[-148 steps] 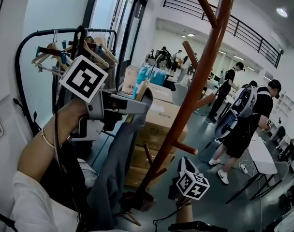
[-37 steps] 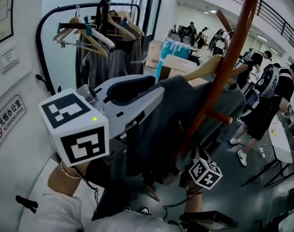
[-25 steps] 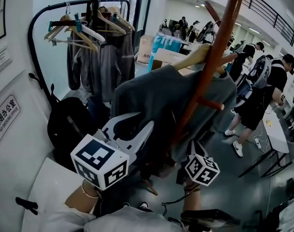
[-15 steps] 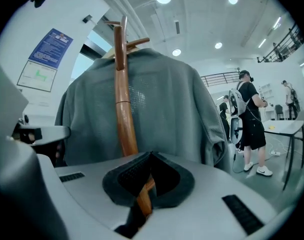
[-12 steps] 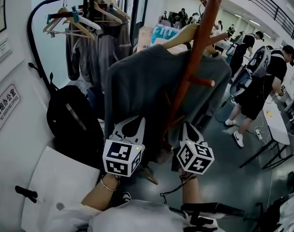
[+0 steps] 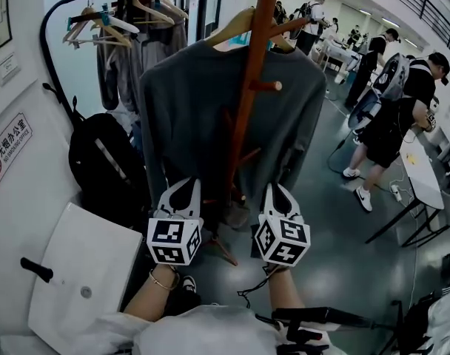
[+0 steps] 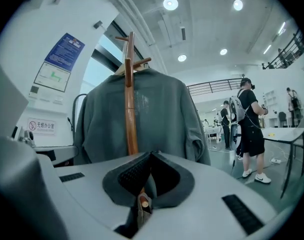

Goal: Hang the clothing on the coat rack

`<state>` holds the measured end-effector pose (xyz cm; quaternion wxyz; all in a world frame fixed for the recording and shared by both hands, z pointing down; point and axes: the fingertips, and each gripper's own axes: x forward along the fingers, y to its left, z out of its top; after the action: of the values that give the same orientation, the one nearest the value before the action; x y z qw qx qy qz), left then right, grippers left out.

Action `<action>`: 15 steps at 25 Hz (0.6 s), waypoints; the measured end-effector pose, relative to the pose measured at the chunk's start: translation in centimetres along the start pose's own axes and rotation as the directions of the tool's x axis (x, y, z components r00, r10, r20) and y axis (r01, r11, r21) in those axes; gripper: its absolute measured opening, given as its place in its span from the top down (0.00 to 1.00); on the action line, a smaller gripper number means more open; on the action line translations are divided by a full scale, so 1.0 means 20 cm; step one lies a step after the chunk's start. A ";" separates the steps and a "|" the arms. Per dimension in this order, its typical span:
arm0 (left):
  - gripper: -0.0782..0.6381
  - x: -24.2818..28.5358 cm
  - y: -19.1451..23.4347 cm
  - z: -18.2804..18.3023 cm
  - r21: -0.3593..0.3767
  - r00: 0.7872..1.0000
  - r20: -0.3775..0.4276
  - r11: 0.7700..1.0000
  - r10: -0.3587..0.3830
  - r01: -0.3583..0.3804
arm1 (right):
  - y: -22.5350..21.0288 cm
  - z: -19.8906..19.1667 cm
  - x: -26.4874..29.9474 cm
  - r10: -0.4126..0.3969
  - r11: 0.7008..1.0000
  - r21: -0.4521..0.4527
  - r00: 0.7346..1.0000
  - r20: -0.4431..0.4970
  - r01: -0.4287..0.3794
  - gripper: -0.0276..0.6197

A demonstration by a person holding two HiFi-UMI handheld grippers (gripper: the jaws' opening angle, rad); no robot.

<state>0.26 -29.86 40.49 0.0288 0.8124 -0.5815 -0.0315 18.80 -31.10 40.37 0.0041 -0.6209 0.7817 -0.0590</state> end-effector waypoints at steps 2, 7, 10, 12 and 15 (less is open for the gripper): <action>0.88 -0.04 -0.03 0.00 -0.005 1.000 0.018 1.000 0.000 0.000 | -0.01 -0.01 -0.05 0.016 1.000 0.002 1.000 0.003 -0.016 0.92; 0.88 -0.11 -0.06 -0.06 0.028 0.999 -0.034 0.999 0.028 -0.027 | 0.01 -0.09 -0.14 0.023 0.999 0.034 0.999 -0.030 -0.022 0.92; 0.88 -0.15 -0.07 -0.05 0.022 1.000 -0.024 1.000 0.013 -0.012 | 0.03 -0.12 -0.17 0.003 0.999 0.049 0.999 -0.035 -0.001 0.92; 0.88 -0.17 -0.08 -0.06 0.011 0.999 -0.038 1.000 -0.024 0.024 | 0.04 -0.12 -0.18 -0.018 0.997 0.068 0.999 -0.031 0.020 0.92; 0.88 -0.18 -0.06 -0.06 0.045 0.997 -0.055 0.998 -0.050 0.052 | 0.07 -0.12 -0.18 -0.039 0.994 0.099 0.999 -0.020 0.040 0.92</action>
<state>0.24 -25.98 41.56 0.0248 0.8280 -0.5601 0.0030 18.09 -27.08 42.39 0.0267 -0.6347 0.7653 -0.1034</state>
